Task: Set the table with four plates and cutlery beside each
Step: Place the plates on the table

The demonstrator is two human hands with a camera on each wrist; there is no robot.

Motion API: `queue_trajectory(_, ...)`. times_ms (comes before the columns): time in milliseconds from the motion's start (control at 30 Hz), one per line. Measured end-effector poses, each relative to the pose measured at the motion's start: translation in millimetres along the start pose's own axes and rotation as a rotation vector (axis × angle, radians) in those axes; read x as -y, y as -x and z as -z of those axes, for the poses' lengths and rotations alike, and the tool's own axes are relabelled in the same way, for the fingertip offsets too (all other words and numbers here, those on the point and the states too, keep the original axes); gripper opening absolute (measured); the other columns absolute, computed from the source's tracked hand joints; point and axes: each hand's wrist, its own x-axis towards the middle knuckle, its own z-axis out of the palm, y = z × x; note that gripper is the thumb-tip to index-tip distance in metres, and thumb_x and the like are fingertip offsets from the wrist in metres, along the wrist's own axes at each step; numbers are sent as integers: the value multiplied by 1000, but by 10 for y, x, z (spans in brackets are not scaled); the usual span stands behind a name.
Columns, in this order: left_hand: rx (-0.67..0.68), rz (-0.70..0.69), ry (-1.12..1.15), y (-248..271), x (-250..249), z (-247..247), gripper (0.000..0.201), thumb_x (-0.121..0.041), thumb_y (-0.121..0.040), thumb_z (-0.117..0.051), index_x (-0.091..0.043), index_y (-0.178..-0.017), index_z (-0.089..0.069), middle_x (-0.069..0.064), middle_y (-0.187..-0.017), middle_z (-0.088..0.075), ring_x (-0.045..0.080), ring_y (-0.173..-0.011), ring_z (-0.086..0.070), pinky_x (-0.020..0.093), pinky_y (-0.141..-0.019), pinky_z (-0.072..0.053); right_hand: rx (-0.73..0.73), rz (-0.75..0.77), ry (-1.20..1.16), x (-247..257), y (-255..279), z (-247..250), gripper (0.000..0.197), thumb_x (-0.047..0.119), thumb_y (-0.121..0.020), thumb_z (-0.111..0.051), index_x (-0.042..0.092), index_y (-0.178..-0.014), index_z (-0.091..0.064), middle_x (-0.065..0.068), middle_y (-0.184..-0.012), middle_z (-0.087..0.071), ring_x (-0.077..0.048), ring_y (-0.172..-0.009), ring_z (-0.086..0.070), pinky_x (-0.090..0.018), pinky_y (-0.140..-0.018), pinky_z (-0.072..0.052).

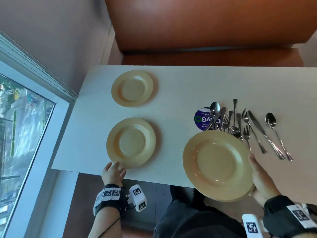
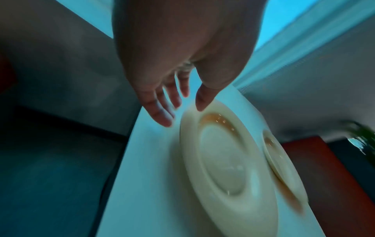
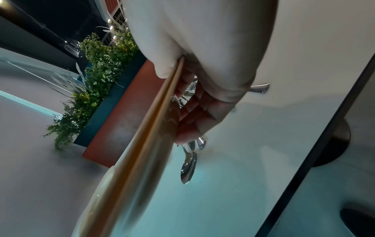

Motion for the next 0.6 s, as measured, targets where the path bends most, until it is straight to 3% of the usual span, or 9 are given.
queue_trajectory(67, -150, -27, -8, 51, -16, 1, 54, -15, -89, -67, -13, -138, -47, 15, -132, -55, 30, -112, -58, 45, -101, -47, -26, 35, -8, 46, 71, -49, 55, 66, -87, -46, 36, -132, -55, -5, -121, -69, -29, -109, -64, -40, -75, -56)
queue_trajectory(133, -148, -214, -220, 228, -71, -163, 50, -20, -88, -67, -18, -134, -49, 9, -131, -53, 29, -115, -55, 48, -102, -44, -24, 62, -10, 86, 136, -75, 47, 61, -91, -45, 36, -131, -54, -1, -120, -68, -23, -108, -63, -39, -77, -53)
queue_trajectory(167, -29, -291, -253, 374, -113, -277, 45, -23, -88, -65, -21, -131, -51, 6, -125, -54, 27, -111, -55, 47, -99, -46, -11, 82, -17, 70, 135, -48, 44, 59, -93, -45, 36, -130, -53, 0, -120, -68, -22, -109, -64, -40, -78, -54)
queue_trajectory(233, 365, -328, -245, 742, -196, -607, 33, -24, -91, -64, -22, -123, -56, 8, -115, -61, 24, -98, -61, 43, -86, -53, 37, 121, -25, 55, 158, 5, 47, 58, -93, -50, 33, -132, -54, -4, -125, -67, -26, -113, -65, -44, -85, -56)
queue_trajectory(333, 818, -352, -427, 1267, -309, -1147, 34, -37, -85, -66, -25, -117, -64, 0, -107, -69, 20, -88, -68, 36, -72, -56, 49, 175, -27, 85, 177, 114, 58, 58, -87, -56, 29, -137, -51, -7, -128, -66, -26, -115, -65, -37, -86, -58)
queue_trajectory(400, 885, -479, -559, 1559, -362, -1488, 30, -39, -84, -65, -28, -112, -66, -8, -104, -70, 16, -83, -70, 36, -73, -55, 34, 175, -99, 108, 163, 239, 64, 58, -83, -64, 25, -137, -53, -12, -129, -65, -31, -118, -62, -50, -97, -52)
queue_trajectory(467, 817, -608, -667, 1781, -413, -1785, 23, -31, -88, -62, -29, -111, -65, -8, -105, -67, 15, -84, -68, 32, -73, -53, -39, 180, -180, 124, 149, 414, 56, 51, -87, -64, 24, -135, -56, -13, -128, -66, -35, -120, -61, -58, -105, -44)
queue_trajectory(533, 802, -685, -755, 1965, -469, -2071, 26, -23, -90, -59, -25, -115, -66, -4, -108, -63, 17, -91, -66, 33, -77, -52, -118, 180, -247, 144, 130, 659, 48, 48, -91, -62, 25, -133, -59, -13, -127, -66, -35, -121, -60, -57, -107, -42)
queue_trajectory(600, 887, -678, -757, 2201, -544, -2355, 21, -20, -90, -56, -25, -107, -68, -5, -101, -68, 12, -87, -65, 28, -70, -49, -160, 175, -244, 216, 147, 917, 48, 55, -90, -59, 29, -131, -60, -8, -128, -67, -31, -121, -61, -55, -107, -42)
